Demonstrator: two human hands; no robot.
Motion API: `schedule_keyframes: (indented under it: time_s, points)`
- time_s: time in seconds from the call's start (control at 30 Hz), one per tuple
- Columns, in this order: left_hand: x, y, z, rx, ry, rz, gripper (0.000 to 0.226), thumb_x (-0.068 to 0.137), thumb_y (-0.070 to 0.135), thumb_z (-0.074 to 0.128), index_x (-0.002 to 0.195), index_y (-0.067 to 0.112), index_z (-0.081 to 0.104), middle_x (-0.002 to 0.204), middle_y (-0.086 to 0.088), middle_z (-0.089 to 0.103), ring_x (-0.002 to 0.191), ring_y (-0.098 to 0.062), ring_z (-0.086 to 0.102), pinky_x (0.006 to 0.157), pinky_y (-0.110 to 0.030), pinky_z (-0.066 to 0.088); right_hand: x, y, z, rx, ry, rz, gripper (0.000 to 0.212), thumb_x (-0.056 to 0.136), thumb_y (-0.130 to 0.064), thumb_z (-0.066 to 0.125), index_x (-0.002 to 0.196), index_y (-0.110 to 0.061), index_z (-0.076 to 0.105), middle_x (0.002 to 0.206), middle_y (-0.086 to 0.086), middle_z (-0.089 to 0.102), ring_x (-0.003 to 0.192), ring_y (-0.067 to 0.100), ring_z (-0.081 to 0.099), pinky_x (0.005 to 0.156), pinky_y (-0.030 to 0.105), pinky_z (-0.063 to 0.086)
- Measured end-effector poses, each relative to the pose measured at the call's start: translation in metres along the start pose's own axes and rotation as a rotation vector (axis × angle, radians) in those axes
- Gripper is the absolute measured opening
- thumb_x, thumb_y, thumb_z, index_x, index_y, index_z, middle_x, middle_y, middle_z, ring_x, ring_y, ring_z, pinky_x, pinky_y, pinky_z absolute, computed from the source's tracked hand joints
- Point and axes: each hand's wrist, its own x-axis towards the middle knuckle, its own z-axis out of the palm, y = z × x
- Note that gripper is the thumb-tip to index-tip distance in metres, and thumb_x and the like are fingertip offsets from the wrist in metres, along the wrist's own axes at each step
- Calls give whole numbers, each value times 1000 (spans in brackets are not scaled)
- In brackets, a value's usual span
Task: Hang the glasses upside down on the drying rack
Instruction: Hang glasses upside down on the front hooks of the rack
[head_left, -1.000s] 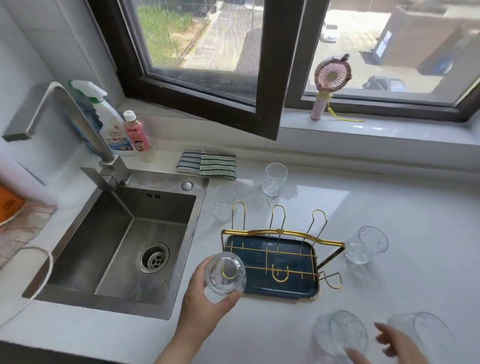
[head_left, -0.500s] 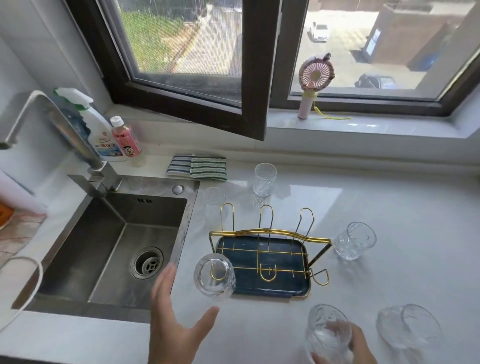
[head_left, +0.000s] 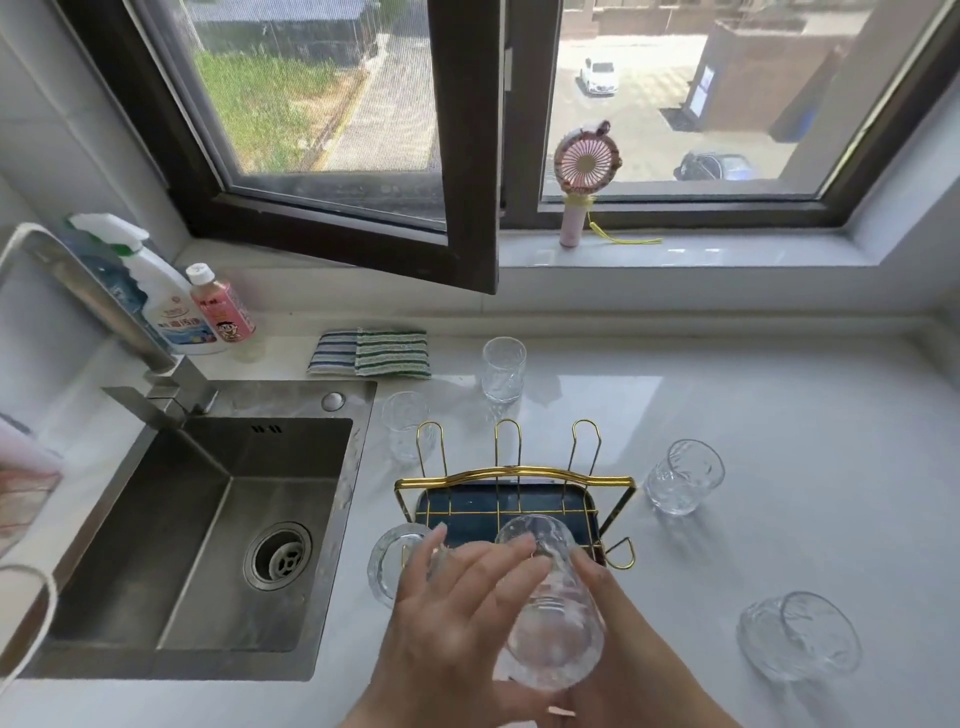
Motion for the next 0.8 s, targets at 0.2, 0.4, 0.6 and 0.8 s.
schedule_keyframes:
  time_s: [0.2, 0.4, 0.6, 0.8]
  points:
    - [11, -12, 1, -2, -201, -349, 74, 50, 66, 65, 113, 29, 52, 97, 22, 53, 95, 0, 47, 104, -51, 28, -16, -9, -35, 80, 72, 148, 70, 76, -60, 38, 84, 3, 67, 74, 24, 65, 60, 29, 58, 58, 34, 37]
    - [19, -17, 19, 76, -423, -470, 76, 53, 81, 46, 115, 37, 45, 99, 20, 52, 104, -5, 43, 110, -34, -11, -70, 9, -126, -527, 1052, -408, 16, 87, -18, 64, 71, -21, 66, 59, -4, 70, 49, 2, 62, 47, 1, 41]
    - [8, -31, 28, 125, -457, -450, 81, 57, 77, 52, 122, 30, 45, 112, 10, 58, 112, -12, 45, 109, -37, -10, -88, 41, -234, -614, 1296, -106, 59, 63, 5, 78, 100, -36, 55, 113, 20, 61, 88, 13, 63, 81, 10, 45]
    - [4, -32, 22, 127, -442, -423, 89, 52, 79, 57, 123, 26, 48, 112, 9, 58, 113, -16, 45, 113, -47, 7, -46, 67, -225, -758, 1140, 118, 117, 32, -46, 78, 137, -12, 37, 133, 26, 49, 122, 42, 45, 102, 51, 32]
